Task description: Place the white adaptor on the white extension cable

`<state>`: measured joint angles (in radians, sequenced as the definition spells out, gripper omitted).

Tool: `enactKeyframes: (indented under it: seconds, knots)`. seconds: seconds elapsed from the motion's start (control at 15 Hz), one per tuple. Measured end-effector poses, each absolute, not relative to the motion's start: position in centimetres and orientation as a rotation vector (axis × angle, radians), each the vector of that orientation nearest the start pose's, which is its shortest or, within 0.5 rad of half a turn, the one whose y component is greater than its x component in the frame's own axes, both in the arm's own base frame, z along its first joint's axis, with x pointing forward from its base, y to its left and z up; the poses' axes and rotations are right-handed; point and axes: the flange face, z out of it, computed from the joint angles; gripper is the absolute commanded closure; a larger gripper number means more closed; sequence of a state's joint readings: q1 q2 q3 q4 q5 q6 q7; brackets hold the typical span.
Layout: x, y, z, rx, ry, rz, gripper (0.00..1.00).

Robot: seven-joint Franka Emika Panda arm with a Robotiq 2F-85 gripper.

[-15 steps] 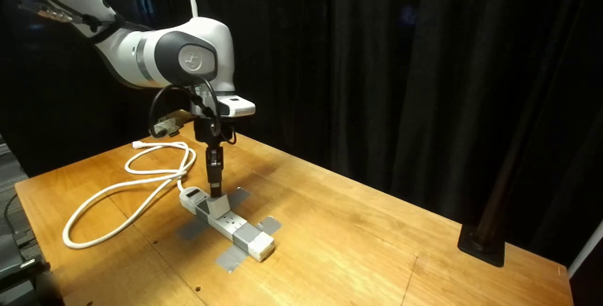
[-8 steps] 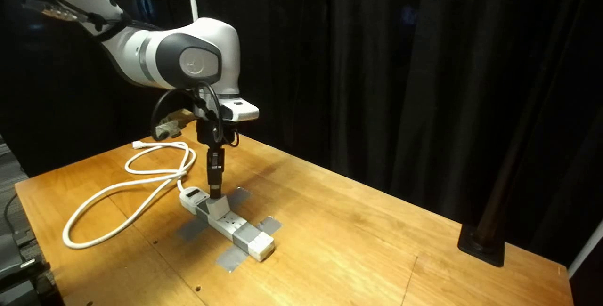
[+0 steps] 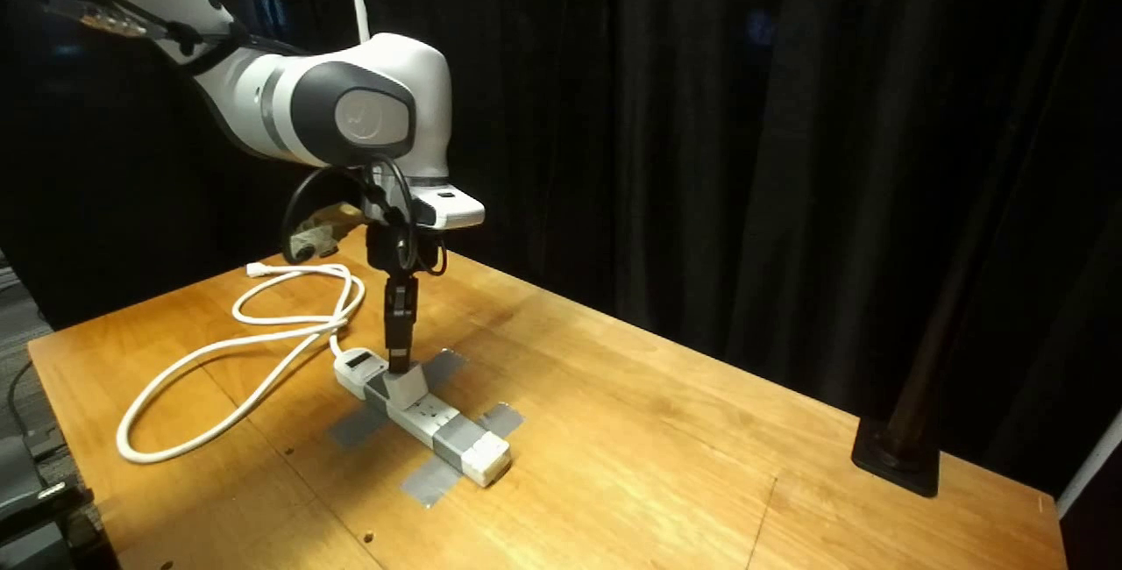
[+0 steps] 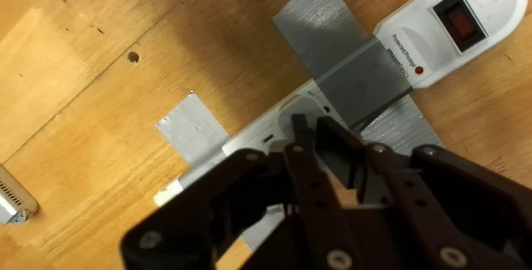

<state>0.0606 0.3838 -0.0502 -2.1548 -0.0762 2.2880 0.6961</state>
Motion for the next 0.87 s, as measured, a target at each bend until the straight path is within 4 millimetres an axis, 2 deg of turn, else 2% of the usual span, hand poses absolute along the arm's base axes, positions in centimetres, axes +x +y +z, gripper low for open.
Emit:
enactKeyframes:
  seconds: [0.2, 0.4, 0.6, 0.87]
  knots:
    - [53.2, 0.4, 20.5, -3.163, 0.976, 0.432, 0.27]
    - [52.8, 1.3, 23.1, -3.237, 0.912, 0.512, 0.03]
    - [52.6, 3.1, 28.1, -3.318, 0.75, 0.561, 0.0]
    - [51.7, 6.0, 35.5, -3.339, 0.388, 0.512, 0.0]
